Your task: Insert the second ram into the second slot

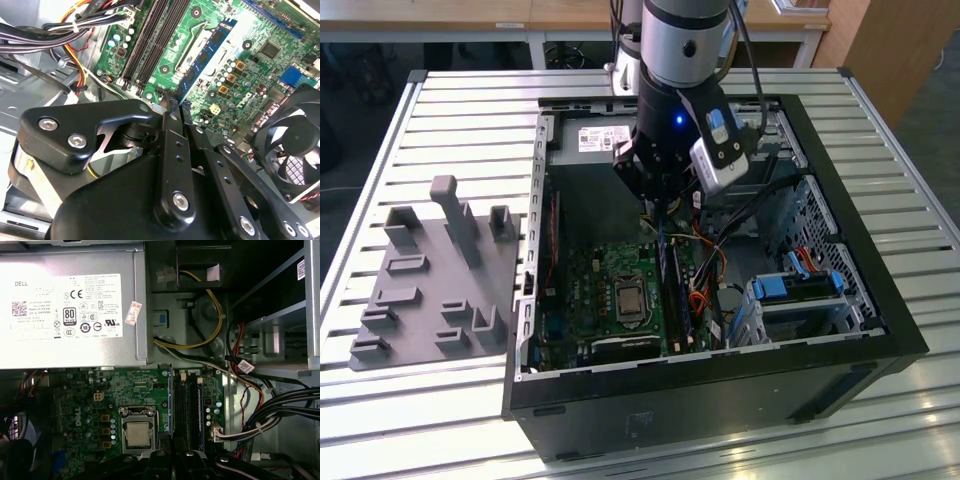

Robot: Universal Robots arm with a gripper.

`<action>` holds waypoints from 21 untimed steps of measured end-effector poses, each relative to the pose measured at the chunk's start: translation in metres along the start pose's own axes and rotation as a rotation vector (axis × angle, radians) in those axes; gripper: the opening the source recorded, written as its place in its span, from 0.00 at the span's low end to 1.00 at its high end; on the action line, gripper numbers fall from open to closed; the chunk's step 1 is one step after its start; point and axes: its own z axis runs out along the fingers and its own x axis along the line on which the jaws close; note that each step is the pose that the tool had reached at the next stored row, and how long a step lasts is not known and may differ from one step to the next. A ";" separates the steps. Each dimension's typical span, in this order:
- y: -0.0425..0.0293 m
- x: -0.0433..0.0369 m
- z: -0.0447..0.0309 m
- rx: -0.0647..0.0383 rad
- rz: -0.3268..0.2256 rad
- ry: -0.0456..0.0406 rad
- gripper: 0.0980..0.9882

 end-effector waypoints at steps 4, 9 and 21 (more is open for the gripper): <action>0.0000 0.0000 0.0013 0.000 0.000 0.0000 0.04; 0.0000 0.0000 0.0028 0.000 0.000 0.0000 0.04; -0.0001 -0.0001 0.0066 0.000 0.000 0.0002 0.04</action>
